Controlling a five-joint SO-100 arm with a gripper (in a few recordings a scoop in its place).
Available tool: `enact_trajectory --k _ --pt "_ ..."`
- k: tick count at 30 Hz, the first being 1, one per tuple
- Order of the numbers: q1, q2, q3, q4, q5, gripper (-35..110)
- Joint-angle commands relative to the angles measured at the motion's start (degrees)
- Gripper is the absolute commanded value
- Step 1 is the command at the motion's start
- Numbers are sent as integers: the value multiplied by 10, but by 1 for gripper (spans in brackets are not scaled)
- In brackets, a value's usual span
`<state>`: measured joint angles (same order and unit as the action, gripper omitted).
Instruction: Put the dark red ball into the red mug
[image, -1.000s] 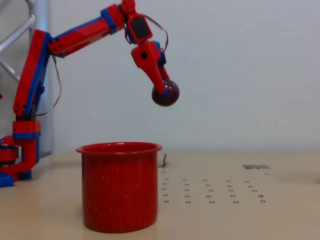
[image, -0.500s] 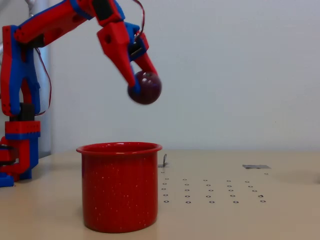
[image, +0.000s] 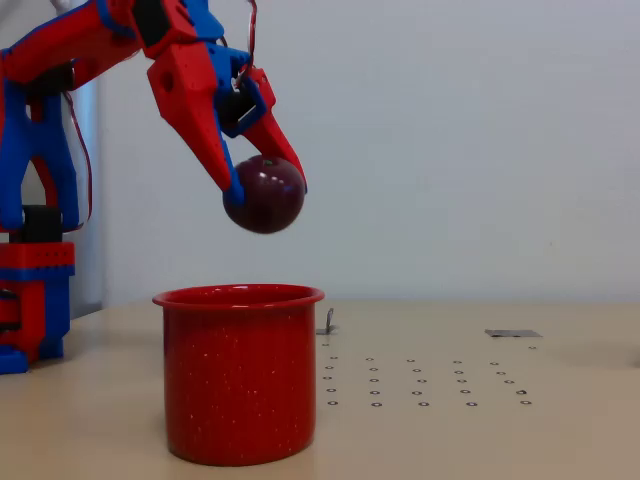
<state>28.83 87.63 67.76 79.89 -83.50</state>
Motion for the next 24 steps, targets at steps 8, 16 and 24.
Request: enact_trajectory --k 8,16,24 --pt "71 64 60 -123 -61 27" --pt "111 50 81 -179 -94 26" --pt "131 44 162 -285 -111 32"
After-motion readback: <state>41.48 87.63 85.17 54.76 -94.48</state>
